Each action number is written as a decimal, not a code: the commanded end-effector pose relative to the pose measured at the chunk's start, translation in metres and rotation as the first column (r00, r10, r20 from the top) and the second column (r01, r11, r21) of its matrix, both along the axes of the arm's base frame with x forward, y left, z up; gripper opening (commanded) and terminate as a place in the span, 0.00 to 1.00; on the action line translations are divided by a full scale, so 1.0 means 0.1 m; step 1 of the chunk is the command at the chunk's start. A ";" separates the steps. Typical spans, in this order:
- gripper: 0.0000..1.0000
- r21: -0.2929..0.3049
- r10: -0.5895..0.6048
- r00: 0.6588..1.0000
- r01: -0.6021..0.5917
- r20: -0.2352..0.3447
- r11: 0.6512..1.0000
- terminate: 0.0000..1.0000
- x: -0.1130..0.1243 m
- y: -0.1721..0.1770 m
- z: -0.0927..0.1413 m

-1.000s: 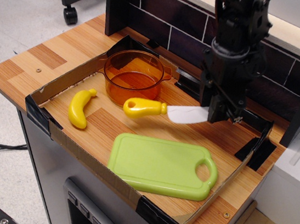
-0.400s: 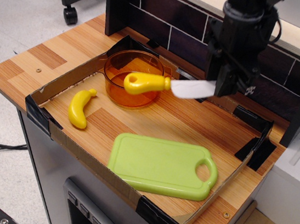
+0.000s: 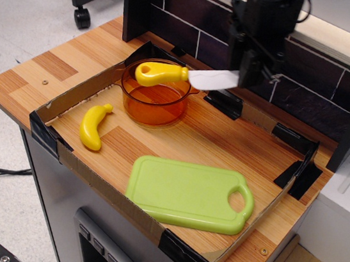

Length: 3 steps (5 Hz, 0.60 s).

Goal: Put knife in pot

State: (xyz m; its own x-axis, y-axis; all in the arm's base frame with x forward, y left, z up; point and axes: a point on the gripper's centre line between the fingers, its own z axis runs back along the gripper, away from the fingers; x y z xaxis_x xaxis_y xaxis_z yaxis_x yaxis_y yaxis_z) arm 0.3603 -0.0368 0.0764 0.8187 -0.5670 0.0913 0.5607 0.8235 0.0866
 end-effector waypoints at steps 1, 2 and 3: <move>0.00 -0.030 -0.067 0.996 0.069 0.052 0.997 0.00 0.11 0.16 0.05; 0.00 -0.051 -0.070 0.996 0.073 0.059 0.996 0.00 0.14 0.15 0.05; 1.00 -0.074 -0.064 0.997 0.068 0.050 0.995 0.00 0.14 0.18 0.02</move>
State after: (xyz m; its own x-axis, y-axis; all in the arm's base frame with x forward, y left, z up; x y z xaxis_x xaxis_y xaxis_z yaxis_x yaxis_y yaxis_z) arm 0.3702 -0.0209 0.0693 0.7842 -0.6007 0.1558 0.6042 0.7963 0.0290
